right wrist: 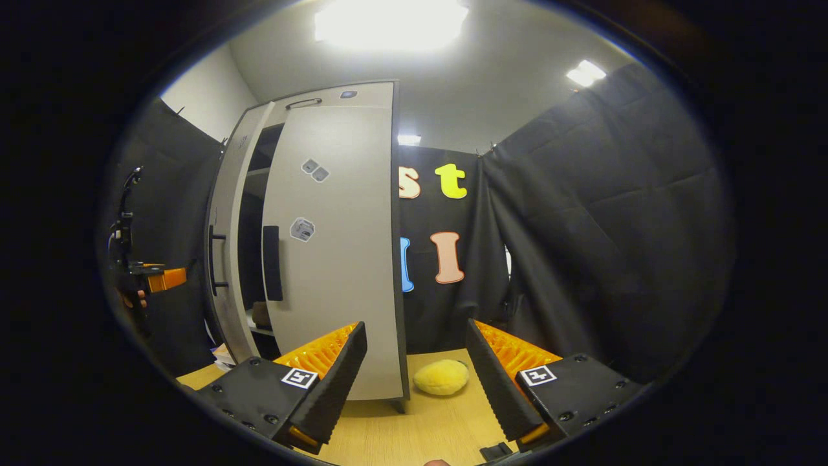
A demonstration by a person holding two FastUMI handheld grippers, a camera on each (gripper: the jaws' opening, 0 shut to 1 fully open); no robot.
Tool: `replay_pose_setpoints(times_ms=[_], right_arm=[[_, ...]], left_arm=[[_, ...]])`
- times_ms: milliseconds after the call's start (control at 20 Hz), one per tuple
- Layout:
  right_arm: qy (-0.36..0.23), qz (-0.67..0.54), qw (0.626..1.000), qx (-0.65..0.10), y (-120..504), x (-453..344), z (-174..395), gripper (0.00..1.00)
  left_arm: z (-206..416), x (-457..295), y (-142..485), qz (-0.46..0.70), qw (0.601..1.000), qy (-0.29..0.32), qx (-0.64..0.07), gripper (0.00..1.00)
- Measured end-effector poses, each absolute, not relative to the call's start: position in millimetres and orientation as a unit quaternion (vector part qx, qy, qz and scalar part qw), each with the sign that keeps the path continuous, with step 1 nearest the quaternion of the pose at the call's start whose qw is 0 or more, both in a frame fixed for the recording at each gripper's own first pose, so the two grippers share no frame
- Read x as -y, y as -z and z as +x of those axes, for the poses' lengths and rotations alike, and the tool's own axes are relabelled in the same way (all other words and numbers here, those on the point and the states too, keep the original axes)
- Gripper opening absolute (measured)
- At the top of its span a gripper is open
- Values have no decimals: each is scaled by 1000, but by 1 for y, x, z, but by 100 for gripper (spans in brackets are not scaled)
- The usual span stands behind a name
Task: Grab one shoe with the right hand and put it into the shoe cabinet, grab the other shoe with the left hand and put it into the shoe cabinet; then close the right door with the right hand and the left door with the left hand.
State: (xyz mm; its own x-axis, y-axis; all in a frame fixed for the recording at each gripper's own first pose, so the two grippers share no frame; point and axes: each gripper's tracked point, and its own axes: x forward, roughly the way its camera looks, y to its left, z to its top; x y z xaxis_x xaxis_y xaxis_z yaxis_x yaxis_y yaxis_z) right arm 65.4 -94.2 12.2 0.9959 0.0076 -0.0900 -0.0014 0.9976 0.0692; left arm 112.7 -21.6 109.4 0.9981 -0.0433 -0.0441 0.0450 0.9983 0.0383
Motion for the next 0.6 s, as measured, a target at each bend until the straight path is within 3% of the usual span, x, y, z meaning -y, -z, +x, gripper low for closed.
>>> replay_pose_setpoints(times_ms=[400,450,600], right_arm=[[-35,28,998,-48,-4,65,53,98],[-38,25,998,-47,-3,63,49,98],[-45,17,998,-33,-8,58,40,98]], left_arm=[[57,2,-86,17,999,34,-33,89],[47,-1,-85,17,999,32,-29,93],[25,-6,-81,16,999,34,-25,89]])
